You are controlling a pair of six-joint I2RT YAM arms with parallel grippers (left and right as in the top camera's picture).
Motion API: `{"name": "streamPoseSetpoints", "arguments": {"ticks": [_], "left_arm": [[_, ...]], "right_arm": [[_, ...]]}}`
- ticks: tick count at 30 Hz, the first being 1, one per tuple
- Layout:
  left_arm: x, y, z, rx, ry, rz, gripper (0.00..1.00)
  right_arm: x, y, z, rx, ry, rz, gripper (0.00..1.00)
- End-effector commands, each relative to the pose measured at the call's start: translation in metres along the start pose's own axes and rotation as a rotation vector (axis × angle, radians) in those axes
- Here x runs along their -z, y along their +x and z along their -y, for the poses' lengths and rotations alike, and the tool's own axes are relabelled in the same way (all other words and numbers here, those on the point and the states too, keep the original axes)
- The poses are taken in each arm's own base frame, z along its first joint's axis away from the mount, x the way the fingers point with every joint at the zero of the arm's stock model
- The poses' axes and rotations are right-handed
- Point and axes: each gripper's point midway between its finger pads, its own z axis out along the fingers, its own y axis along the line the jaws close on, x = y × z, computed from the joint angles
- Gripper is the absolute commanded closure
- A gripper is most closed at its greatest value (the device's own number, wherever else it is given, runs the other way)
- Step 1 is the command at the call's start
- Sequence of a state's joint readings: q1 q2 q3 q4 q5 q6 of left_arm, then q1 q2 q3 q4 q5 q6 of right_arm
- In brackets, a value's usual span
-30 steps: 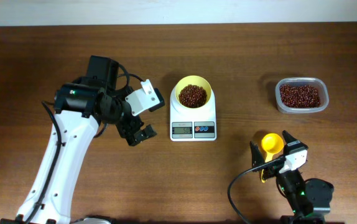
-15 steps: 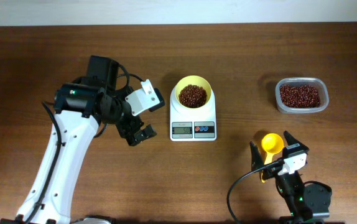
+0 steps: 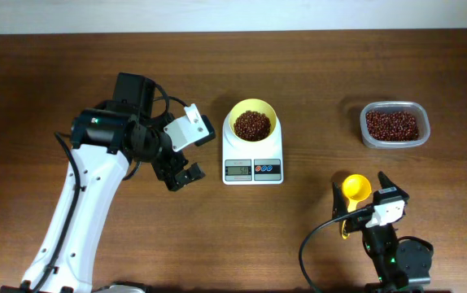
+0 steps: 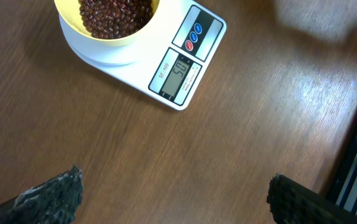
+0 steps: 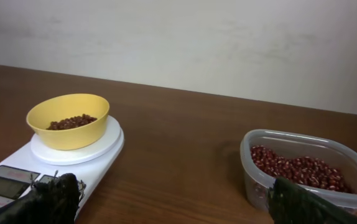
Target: Scoop item into bowl and weigh 50g on scale
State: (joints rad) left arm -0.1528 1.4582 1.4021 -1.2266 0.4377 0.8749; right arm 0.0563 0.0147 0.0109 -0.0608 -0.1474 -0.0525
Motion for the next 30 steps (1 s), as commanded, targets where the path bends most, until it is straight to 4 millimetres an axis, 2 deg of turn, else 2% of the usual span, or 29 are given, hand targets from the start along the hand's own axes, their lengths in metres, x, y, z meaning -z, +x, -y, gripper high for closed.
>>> {"name": "streamPoseSetpoints", "arguments": {"ticks": [1,22,24,27,30], "left_arm": [[-0.001,0.001,0.001,-0.008,0.009,0.005,0.01],[0.003,0.005,0.003,-0.003,-0.002,-0.012,0.01],[0.004,-0.001,-0.003,-0.019,-0.026,0.01,0.01],[0.015,-0.017,0.004,-0.051,-0.033,0.105,0.01],[0.043,-0.031,0.008,0.035,-0.114,0.192,0.01]], "right_arm": [[0.0,0.003,0.002,-0.001,0.017,-0.006,0.01],[0.0,0.003,0.002,-0.001,0.015,-0.006,0.01],[0.0,0.003,0.002,0.0,0.015,-0.006,0.01],[0.0,0.003,0.002,-0.001,0.015,-0.006,0.01],[0.0,0.003,0.002,0.0,0.015,-0.006,0.01]]}}
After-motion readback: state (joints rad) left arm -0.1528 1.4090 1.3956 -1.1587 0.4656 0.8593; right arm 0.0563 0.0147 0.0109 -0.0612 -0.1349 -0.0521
